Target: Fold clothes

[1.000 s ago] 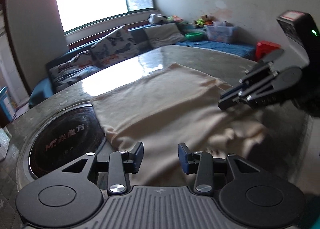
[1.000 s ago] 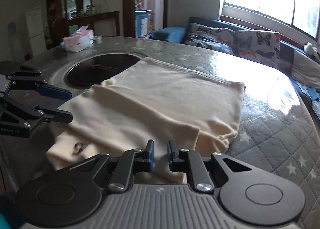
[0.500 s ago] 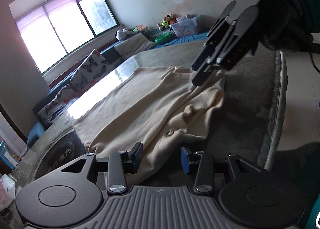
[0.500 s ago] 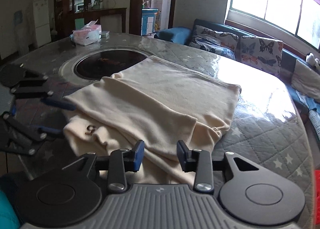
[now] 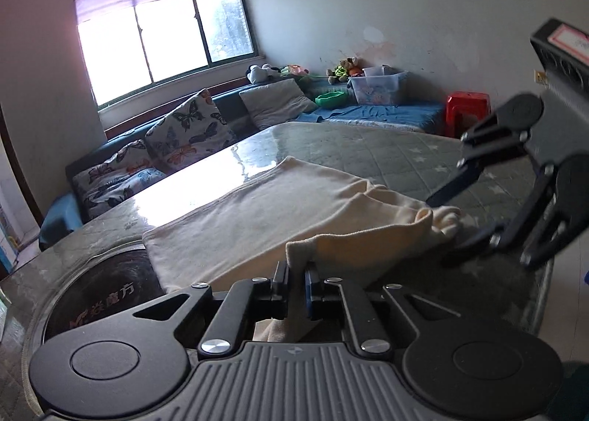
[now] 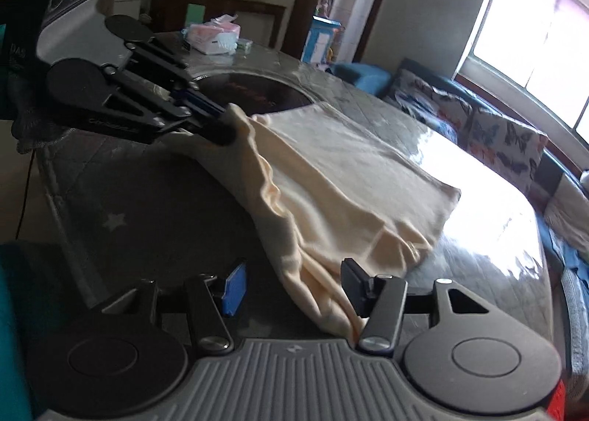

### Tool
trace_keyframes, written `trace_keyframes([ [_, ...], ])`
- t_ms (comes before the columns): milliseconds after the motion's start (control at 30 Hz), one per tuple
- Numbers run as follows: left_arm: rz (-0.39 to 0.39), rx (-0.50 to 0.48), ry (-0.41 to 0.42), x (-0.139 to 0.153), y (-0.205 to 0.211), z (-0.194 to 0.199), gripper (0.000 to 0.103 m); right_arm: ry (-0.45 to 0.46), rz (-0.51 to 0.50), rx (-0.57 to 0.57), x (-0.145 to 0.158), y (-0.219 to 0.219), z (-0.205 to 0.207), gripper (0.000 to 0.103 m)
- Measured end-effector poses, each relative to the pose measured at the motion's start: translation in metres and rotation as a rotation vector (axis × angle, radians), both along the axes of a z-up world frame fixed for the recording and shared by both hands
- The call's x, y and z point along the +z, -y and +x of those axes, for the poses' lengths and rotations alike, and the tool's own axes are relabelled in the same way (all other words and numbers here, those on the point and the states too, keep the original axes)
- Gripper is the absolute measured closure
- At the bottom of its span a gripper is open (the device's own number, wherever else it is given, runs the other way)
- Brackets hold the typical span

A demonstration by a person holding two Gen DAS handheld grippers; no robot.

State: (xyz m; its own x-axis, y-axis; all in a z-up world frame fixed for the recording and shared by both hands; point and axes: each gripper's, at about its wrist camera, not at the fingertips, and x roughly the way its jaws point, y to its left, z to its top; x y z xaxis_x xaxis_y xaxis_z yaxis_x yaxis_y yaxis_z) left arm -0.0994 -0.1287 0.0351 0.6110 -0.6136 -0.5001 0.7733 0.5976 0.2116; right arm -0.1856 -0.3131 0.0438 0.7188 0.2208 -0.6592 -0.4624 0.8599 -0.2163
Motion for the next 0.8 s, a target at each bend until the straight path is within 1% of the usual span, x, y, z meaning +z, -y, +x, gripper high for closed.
trace_keyframes([
  [67, -0.006, 0.007, -0.014, 0.0, 0.0, 0.004, 0.094, 0.015, 0.003, 0.009, -0.005, -0.005, 0.006, 0.049],
  [133, -0.001, 0.005, -0.026, -0.003, -0.001, 0.003, 0.094, 0.019, 0.007, 0.015, -0.01, -0.008, 0.013, 0.055],
  [167, 0.005, 0.002, -0.03, -0.005, -0.002, 0.002, 0.091, 0.015, 0.011, 0.016, -0.013, -0.009, 0.017, 0.061],
  [200, 0.013, 0.003, -0.031, -0.006, -0.003, 0.001, 0.089, 0.006, 0.023, 0.013, -0.014, -0.01, 0.021, 0.073],
  [233, 0.019, 0.004, -0.028, -0.008, -0.004, 0.0, 0.088, 0.004, 0.035, 0.009, -0.013, -0.009, 0.023, 0.077],
  [300, 0.027, 0.007, -0.015, -0.012, -0.009, -0.006, 0.079, -0.002, 0.06, 0.0, -0.011, -0.007, 0.026, 0.085],
  [333, 0.035, 0.007, -0.006, -0.014, -0.012, -0.009, 0.078, -0.006, 0.073, -0.006, -0.009, -0.005, 0.027, 0.087],
  [400, 0.065, 0.0, 0.02, -0.021, -0.016, -0.016, 0.068, -0.015, 0.095, -0.017, -0.005, -0.002, 0.028, 0.09],
  [533, 0.138, -0.01, 0.085, -0.033, -0.02, -0.028, 0.066, -0.014, 0.126, -0.037, 0.0, 0.0, 0.028, 0.091],
  [600, 0.16, -0.002, 0.104, -0.037, -0.021, -0.027, 0.067, -0.009, 0.132, -0.044, 0.001, 0.001, 0.028, 0.092],
  [633, 0.168, 0.004, 0.109, -0.039, -0.022, -0.026, 0.069, -0.007, 0.135, -0.048, 0.001, 0.001, 0.027, 0.092],
  [667, 0.172, 0.008, 0.11, -0.04, -0.023, -0.024, 0.075, -0.004, 0.139, -0.053, 0.001, 0.001, 0.026, 0.092],
  [700, 0.17, 0.011, 0.103, -0.04, -0.023, -0.021, 0.085, 0.0, 0.142, -0.057, 0.001, 0.001, 0.025, 0.093],
  [800, 0.151, 0.009, 0.086, -0.038, -0.025, -0.02, 0.096, 0.02, 0.149, -0.067, 0.003, 0.0, 0.02, 0.093],
])
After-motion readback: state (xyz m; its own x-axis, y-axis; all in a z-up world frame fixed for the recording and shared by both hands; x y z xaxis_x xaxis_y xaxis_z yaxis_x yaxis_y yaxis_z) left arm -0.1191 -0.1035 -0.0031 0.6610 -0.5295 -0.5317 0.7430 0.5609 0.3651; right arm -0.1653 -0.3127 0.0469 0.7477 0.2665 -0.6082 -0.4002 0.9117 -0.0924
